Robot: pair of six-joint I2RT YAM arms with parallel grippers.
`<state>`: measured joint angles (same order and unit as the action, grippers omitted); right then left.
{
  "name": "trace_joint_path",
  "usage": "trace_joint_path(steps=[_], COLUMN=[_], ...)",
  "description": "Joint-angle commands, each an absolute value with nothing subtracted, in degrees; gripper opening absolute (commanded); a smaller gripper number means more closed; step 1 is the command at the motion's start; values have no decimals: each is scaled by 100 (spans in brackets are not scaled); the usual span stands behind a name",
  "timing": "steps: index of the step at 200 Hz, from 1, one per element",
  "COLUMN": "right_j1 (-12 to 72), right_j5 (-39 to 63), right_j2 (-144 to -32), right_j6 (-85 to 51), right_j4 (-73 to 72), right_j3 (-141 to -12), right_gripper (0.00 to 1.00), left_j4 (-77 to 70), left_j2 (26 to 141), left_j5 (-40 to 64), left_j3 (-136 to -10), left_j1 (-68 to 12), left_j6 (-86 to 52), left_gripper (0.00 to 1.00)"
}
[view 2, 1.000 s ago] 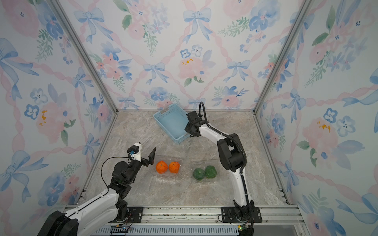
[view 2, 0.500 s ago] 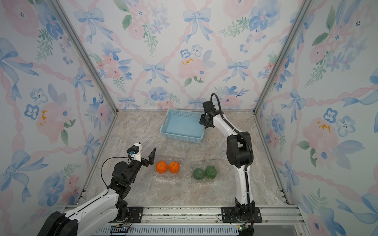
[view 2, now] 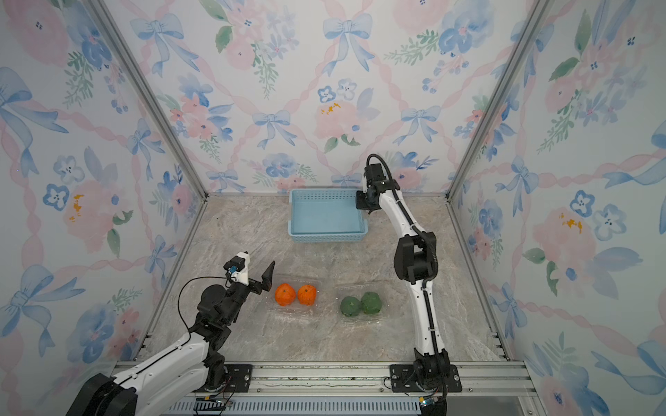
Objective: Take oranges out of containers
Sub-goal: Place the basket at the center of the board, then adjust the packing box at the center of the board.
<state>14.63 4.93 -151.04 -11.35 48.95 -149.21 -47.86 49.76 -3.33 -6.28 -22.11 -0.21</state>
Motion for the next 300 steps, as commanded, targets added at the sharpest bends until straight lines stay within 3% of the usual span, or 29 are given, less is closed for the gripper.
trace_joint_path(steps=[1, 20, 31, 38, 49, 62, 68, 80, 105, 127, 134, 145, 158, 170, 185, 241, 300], right_j1=[1595, 1642, 1629, 1626, 1626, 1617, 1617, 1587, 1572, 1683, 1754, 1896, 2080, 2297, 2699, 4683, 5604], right_j5=[808, 676, 665, 668, 658, 605, 565, 491, 240, 208, 213, 321, 566, 875, 1144, 1768, 2073], right_j2=[-15230, -15287, -15272, -15241, -15164, -14990, -14879, -14619, -13675, -12170, -11664, -10920, -10164, -9676, -9249, -8777, -8593], right_j6=[-1289, -1528, -1710, -1807, -1861, -1821, -1809, -1781, -1522, -1229, -1106, -930, -894, -868, -829, -657, -829], right_j4=[4777, 4640, 4519, 4445, 4372, 4254, 4170, 4034, 3614, 2682, 2383, 1933, 1507, 1145, 948, -78, -251], right_j3=[-14945, -14935, -14836, -14765, -14661, -14439, -14305, -14054, -13099, -11221, -10584, -9560, -8471, -7651, -6846, -5114, -4866], right_gripper=[0, 0, 5, 17, 49, 79, 89, 100, 97, 100, 96, 80, 51, 33, 0, 0, 0], left_j4=[-4678, -4664, -4634, -4616, -4598, -4605, -4604, -4600, -4597, -4556, -4500, -4320, -3968, -3668, -3484, -2831, -2642], left_j2=[4941, 4946, 4947, 4927, 4895, 4921, 4964, 5078, 5465, 5976, 6177, 6532, 7002, 7433, 7923, 8638, 8981], left_j5=[-271, -311, -363, -389, -399, -408, -419, -416, -334, -228, -143, 36, 313, 690, 1191, 1699, 2020], left_j3=[-708, -715, -736, -749, -766, -804, -835, -936, -1283, -1774, -1960, -2313, -2771, -3154, -3474, -3832, -3828], left_j1=[-2241, -2238, -2240, -2239, -2237, -2235, -2235, -2240, -2233, -2229, -2217, -2200, -2164, -2129, -2125, -2193, -2219], left_j6=[-5, 12, 43, 45, 47, 58, 68, 71, 196, 385, 422, 474, 428, 228, -4, -179, -225], left_gripper=[98, 98, 98, 98, 98, 98, 98, 98, 98, 98, 98, 98, 98, 98, 95, 89, 89])
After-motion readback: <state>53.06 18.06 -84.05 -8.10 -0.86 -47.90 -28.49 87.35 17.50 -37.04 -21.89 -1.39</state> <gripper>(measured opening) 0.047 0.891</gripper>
